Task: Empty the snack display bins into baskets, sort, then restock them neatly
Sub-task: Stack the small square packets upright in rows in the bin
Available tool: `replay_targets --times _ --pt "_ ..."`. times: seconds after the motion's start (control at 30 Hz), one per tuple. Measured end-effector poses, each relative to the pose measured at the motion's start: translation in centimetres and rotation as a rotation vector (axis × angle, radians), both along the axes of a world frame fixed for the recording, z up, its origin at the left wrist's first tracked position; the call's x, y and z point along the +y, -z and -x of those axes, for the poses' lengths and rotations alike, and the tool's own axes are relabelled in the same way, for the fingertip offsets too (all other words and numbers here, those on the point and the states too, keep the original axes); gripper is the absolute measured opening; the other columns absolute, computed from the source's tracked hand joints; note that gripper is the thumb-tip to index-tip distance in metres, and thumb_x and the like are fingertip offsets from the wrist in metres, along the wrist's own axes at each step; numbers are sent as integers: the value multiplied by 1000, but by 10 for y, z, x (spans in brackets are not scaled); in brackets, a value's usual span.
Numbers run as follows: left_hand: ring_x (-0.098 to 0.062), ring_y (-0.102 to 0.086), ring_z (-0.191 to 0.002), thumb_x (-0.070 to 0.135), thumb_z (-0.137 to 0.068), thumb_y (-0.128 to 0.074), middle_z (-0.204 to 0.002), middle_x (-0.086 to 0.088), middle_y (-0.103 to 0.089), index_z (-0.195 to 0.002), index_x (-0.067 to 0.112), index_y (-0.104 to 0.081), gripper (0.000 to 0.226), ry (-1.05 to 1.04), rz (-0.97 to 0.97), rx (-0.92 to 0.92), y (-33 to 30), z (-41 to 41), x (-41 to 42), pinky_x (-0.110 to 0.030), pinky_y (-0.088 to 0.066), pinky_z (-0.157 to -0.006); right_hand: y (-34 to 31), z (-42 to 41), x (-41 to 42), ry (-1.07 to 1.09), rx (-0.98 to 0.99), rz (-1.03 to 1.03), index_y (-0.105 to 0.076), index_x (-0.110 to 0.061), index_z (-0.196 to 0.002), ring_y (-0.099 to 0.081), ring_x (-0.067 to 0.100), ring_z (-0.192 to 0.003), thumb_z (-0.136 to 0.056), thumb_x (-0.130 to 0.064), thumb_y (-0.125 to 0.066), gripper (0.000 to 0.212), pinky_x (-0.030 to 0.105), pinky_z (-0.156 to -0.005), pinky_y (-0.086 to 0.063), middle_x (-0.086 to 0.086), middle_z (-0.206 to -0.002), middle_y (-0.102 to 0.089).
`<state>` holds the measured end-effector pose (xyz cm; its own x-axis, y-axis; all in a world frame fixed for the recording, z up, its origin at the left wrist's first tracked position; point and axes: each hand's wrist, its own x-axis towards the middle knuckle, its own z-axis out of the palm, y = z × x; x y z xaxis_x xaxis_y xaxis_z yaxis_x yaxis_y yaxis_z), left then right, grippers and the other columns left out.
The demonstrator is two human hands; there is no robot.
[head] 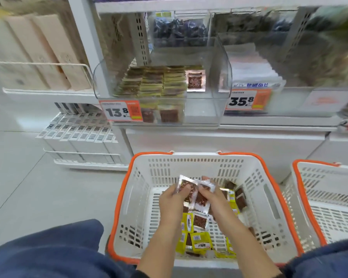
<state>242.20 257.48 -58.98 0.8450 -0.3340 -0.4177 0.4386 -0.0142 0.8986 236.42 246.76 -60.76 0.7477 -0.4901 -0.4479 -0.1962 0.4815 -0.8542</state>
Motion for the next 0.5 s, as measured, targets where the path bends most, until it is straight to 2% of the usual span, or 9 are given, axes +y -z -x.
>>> replay_targets --times 0.1,0.17,0.23,0.3,0.4,0.5 --pt "-25 -70 -89 16 -92 -63 -96 -9 -74 -100 14 -73 13 109 -23 11 -9 6 -2 -26 -55 -68 -9 1 10 38 -25 -79 -60 -24 -112 -71 12 -75 -98 -30 -50 18 28 -65 -54 -2 -87 -74" --pt "-21 -68 -93 23 -95 -60 -105 -9 -72 -111 14 -68 20 169 -33 104 -11 7 -2 -24 -55 -68 -11 -1 9 74 4 -150 -65 -23 -109 -71 14 -67 -100 -34 -46 24 34 -66 -54 -1 -75 -74" --pt "-20 -66 -98 31 -96 -57 -111 -10 -70 -115 11 -64 28 199 -65 203 -12 6 -1 -26 -54 -72 -11 -3 10 89 11 -161 -64 -30 -116 -71 20 -74 -102 -31 -39 28 38 -71 -55 2 -83 -75" --pt "-19 -64 -102 38 -96 -55 -112 -9 -69 -116 10 -65 35 231 -107 204 -12 5 1 -28 -53 -79 -13 -2 13 61 4 -125 -60 -36 -121 -68 22 -89 -103 -26 -33 35 39 -75 -55 2 -101 -71" --pt "-18 -65 -105 40 -96 -54 -112 -7 -70 -116 14 -67 35 284 -98 173 -10 4 6 -34 -54 -90 -20 3 17 5 11 -53 -59 -36 -122 -67 18 -93 -104 -24 -33 34 28 -61 -53 2 -112 -68" --pt "-22 -67 -103 33 -97 -55 -109 -11 -71 -115 10 -67 32 270 -33 191 -11 4 7 -36 -55 -90 -22 3 20 5 24 -3 -60 -32 -121 -66 18 -95 -105 -27 -34 31 27 -62 -51 3 -114 -69"
